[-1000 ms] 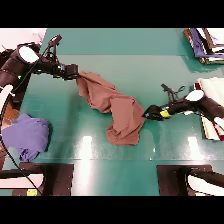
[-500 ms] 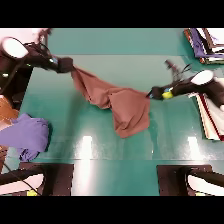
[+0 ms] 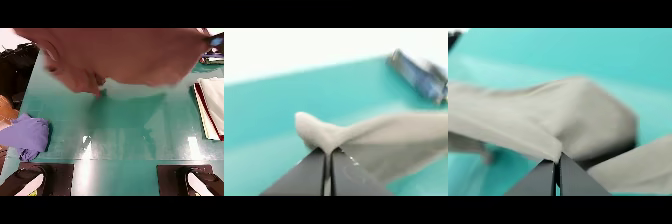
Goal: Fold the shirts.
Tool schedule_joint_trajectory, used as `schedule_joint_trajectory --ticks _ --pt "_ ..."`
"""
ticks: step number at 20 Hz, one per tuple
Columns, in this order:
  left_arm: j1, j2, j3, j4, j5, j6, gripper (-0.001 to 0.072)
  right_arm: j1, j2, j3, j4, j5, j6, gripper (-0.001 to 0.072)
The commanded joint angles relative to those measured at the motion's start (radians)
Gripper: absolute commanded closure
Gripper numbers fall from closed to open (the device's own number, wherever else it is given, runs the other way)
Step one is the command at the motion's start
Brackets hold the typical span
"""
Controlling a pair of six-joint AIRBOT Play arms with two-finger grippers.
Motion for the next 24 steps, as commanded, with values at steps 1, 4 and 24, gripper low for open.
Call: schedule_joint_trajectory --ticks 1,4,24 --pt "0.001 0.100 0.084 0.011 0.012 -0.001 0.0681 -0.083 0.110 0.077 -0.016 0.013 0.002 0.0696" --pt "0.001 0.101 0.154 0.012 0.006 -0.001 0.0681 -0.175 0.150 0.111 -0.015 0.056 0.013 0.0696" --pt "0.001 -0.757 -0.170 0.161 0.072 -0.020 0.0680 0.148 -0.684 -0.051 -0.135 -0.059 0.148 0.0696"
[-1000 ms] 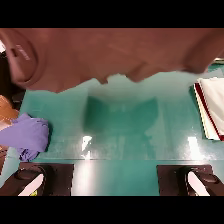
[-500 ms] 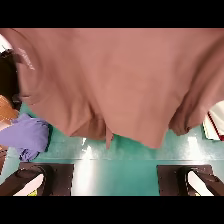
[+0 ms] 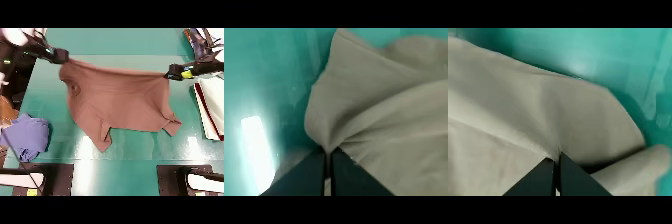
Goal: Fold the shirts.
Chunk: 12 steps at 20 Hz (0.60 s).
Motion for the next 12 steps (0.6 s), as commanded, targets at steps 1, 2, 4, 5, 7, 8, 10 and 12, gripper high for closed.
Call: schedule_joint_trajectory --ticks 1,2,4,5,7,8,10,12 --pt "-0.001 -0.126 -0.018 -0.008 0.137 -0.029 0.0678 0.015 -0.159 0.072 0.004 -0.048 0.001 0.0695" --pt "-0.001 -0.128 -0.018 -0.009 0.150 -0.029 0.0541 0.015 -0.193 0.113 0.006 -0.032 0.001 0.0691" --pt "0.003 -0.128 -0.012 -0.011 0.135 -0.053 0.0149 0.015 -0.242 0.190 0.006 0.012 0.001 0.0413" --pt "0.010 -0.127 -0.001 -0.011 0.097 -0.053 0.0151 0.015 -0.255 0.230 0.006 0.037 0.001 0.0334" --pt "0.039 -0.115 0.024 -0.012 -0.040 -0.052 0.0166 0.009 -0.248 0.282 0.003 0.101 0.000 0.0334" --pt "0.060 -0.097 0.020 -0.012 -0.117 -0.051 0.0166 0.000 -0.224 0.282 0.002 0.133 -0.011 0.0334" --pt "0.091 -0.049 -0.033 -0.011 -0.224 -0.042 0.0165 -0.016 -0.150 0.229 0.003 0.153 -0.025 0.0335" --pt "0.097 0.032 -0.168 -0.011 -0.214 -0.045 0.0166 -0.034 -0.048 0.121 0.003 0.153 -0.025 0.0335"
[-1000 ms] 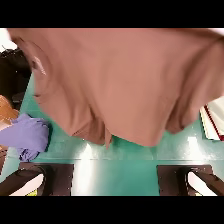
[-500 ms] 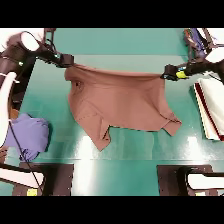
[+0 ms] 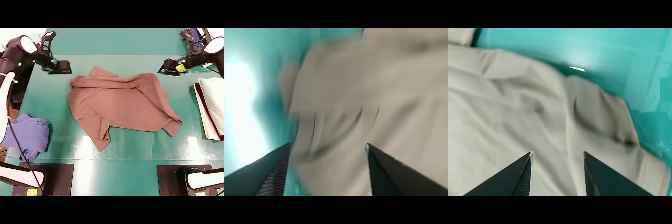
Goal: Fold the shirts.
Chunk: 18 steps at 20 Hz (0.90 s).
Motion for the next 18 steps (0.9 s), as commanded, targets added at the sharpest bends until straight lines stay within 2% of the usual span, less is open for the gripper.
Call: schedule_joint_trajectory --ticks 1,6,9,12,17,18 --pt "0.022 0.126 -0.203 -0.004 -0.046 -0.016 0.0166 -0.027 0.136 -0.127 0.000 0.036 -0.010 0.0335" --pt "0.022 0.380 -0.755 -0.190 0.159 -0.050 0.0165 -0.034 0.323 -0.344 0.001 0.008 -0.010 0.0335" --pt "0.022 0.463 -0.961 -0.309 0.264 -0.048 0.0165 -0.034 0.394 -0.415 0.001 -0.035 -0.010 0.0335" --pt "0.005 0.470 -1.039 -0.435 0.347 0.033 0.0166 -0.034 0.425 -0.427 0.001 -0.036 -0.010 0.0335" --pt "-0.139 0.470 -1.057 -0.460 0.537 -0.002 0.0168 -0.036 0.462 -0.427 -0.003 -0.016 -0.010 0.0335" --pt "-0.140 0.470 -1.054 -0.463 0.536 -0.019 0.0265 -0.047 0.467 -0.427 -0.004 0.013 -0.010 0.0335"
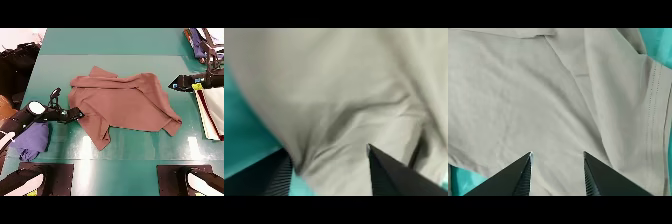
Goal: Fold the shirts.
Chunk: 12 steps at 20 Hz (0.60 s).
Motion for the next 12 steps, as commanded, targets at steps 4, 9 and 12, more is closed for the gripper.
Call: schedule_joint_trajectory --ticks 4,9,12 --pt "-0.044 0.006 0.047 0.000 0.040 -0.032 0.0680 -0.141 0.064 -0.096 -0.055 0.169 0.000 0.0335" --pt "-0.044 0.006 0.195 0.051 -0.046 -0.016 0.0680 -0.420 0.201 -0.491 -0.104 0.170 0.001 0.0224" --pt "-0.044 0.006 0.224 0.042 -0.042 -0.010 0.0681 -0.546 0.208 -0.687 -0.031 0.150 -0.014 0.0207"
